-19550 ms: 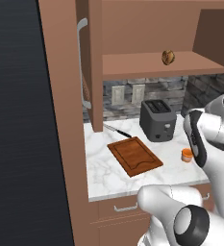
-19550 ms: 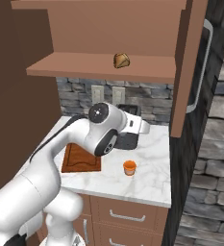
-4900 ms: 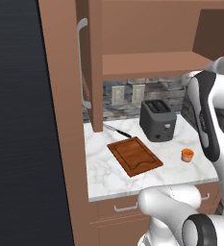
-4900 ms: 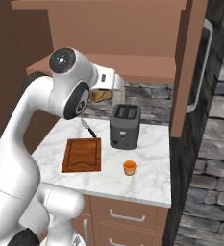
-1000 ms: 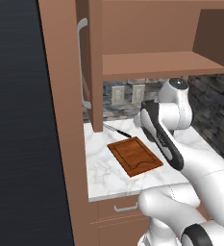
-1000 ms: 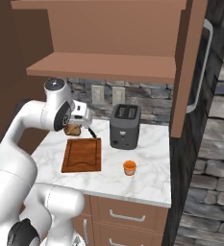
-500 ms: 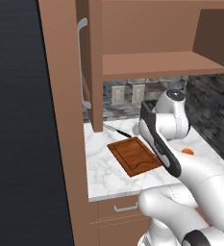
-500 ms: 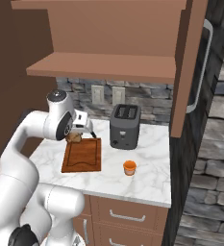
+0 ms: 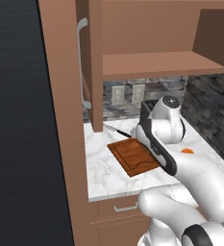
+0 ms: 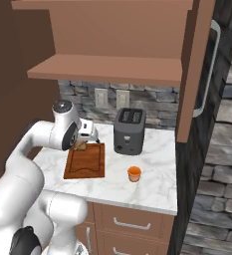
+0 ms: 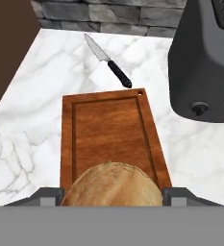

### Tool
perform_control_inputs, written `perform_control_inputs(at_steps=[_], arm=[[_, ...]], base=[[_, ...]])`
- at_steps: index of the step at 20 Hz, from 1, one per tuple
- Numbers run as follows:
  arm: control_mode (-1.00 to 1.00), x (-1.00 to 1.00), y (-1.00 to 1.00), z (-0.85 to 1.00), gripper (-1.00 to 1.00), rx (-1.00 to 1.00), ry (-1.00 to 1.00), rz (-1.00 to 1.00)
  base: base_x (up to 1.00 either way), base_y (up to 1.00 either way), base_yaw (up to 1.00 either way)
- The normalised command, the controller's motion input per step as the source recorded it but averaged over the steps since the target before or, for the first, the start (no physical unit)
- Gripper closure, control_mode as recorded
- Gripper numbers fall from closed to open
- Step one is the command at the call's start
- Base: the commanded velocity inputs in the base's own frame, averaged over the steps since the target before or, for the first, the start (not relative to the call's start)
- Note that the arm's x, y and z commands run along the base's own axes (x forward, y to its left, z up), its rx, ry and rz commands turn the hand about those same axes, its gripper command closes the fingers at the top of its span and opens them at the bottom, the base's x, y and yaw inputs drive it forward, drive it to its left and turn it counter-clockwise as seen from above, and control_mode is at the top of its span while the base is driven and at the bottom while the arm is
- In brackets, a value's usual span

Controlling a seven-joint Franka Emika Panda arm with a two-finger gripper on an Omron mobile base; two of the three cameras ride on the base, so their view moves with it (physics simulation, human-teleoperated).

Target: Pick the bread, place it on the cutting board, pick the jam, place it on the counter, and close the cabinet.

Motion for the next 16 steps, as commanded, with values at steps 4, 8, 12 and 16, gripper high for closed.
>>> perform_control_inputs(at_steps=[4, 8, 12, 16], arm=[[-1.00, 0.20, 0.03, -0.15, 1.00, 0.00, 0.00, 0.00], [-1.00, 0.21, 0.06, -0.18, 1.00, 0.00, 0.00, 0.00], [-1.00, 0.22, 0.07, -0.19, 1.00, 0.00, 0.00, 0.00], [-1.00, 0.21, 0.03, -0.21, 1.00, 0.00, 0.00, 0.00]], base=[[0.00, 0.00, 0.00], [0.00, 0.00, 0.00], [0.00, 0.00, 0.00], [0.00, 0.00, 0.00]])
